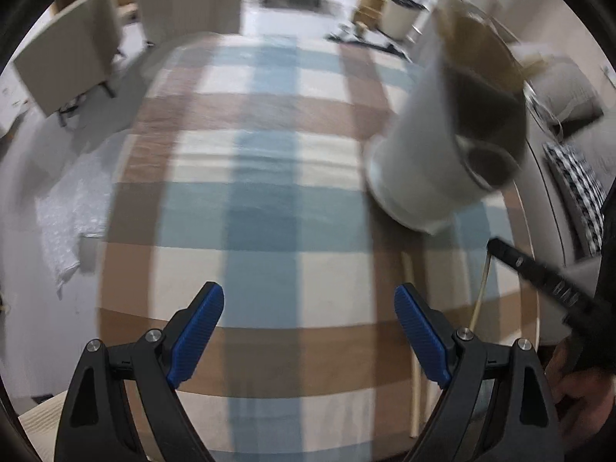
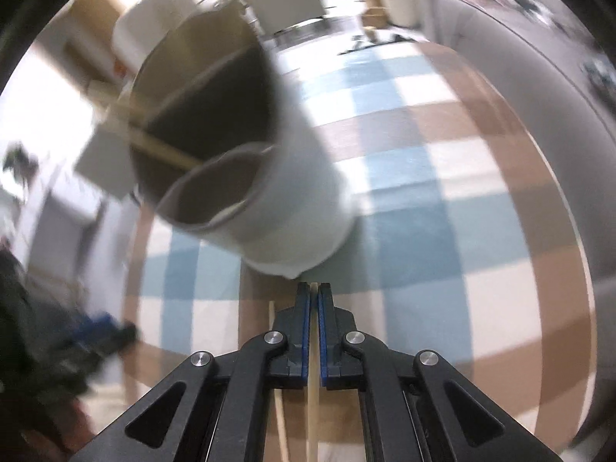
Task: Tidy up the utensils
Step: 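Grasp one chopstick with the right tool while the left tool grasps the other, then raise both held chopsticks above the white utensil holder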
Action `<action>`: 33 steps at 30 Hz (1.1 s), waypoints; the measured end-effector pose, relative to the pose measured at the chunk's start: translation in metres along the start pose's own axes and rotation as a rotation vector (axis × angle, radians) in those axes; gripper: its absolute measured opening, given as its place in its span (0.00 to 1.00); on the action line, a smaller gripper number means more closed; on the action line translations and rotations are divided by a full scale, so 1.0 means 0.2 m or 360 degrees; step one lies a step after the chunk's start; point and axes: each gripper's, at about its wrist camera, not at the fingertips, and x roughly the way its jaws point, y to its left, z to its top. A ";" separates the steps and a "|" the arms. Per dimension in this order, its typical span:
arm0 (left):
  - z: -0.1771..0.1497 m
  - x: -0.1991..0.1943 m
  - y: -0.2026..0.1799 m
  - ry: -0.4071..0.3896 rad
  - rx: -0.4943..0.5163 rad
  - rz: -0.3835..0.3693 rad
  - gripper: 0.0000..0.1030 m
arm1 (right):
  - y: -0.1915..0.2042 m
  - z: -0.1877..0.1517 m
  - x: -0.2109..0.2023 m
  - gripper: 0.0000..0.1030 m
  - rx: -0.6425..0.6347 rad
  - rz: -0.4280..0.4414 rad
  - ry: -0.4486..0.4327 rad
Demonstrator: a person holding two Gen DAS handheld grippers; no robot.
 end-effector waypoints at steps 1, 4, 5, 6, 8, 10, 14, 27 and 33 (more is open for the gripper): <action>0.00 0.03 -0.03 0.0032 0.0022 -0.0014 0.85 | -0.07 0.00 -0.03 0.03 0.0065 0.0028 -0.0010; -0.01 0.10 -0.11 0.0140 0.0022 -0.0057 0.84 | -0.21 -0.03 -0.12 0.03 0.0281 0.0117 -0.0018; -0.01 0.12 -0.12 0.0162 0.0023 -0.0065 0.84 | -0.25 0.07 -0.11 0.03 0.0337 0.0145 -0.0017; -0.01 0.13 -0.14 0.0173 0.0028 -0.0061 0.84 | -0.25 0.08 -0.12 0.03 0.0374 0.0153 -0.0021; 0.00 0.16 -0.18 0.0187 0.0036 -0.0053 0.83 | -0.31 0.06 -0.16 0.03 0.0439 0.0169 -0.0030; 0.02 0.19 -0.22 0.0206 0.0035 -0.0030 0.77 | -0.32 0.06 -0.21 0.03 0.0472 0.0177 -0.0040; 0.03 0.27 -0.28 0.0247 0.0024 0.0055 0.72 | -0.25 0.06 -0.20 0.03 0.0486 0.0173 -0.0064; -0.01 0.41 -0.53 0.0210 0.0102 0.0273 0.24 | -0.31 0.07 -0.27 0.03 0.0493 0.0115 -0.0124; -0.01 0.42 -0.58 0.0199 0.0134 0.0251 0.01 | -0.35 0.07 -0.28 0.03 0.0521 0.0097 -0.0126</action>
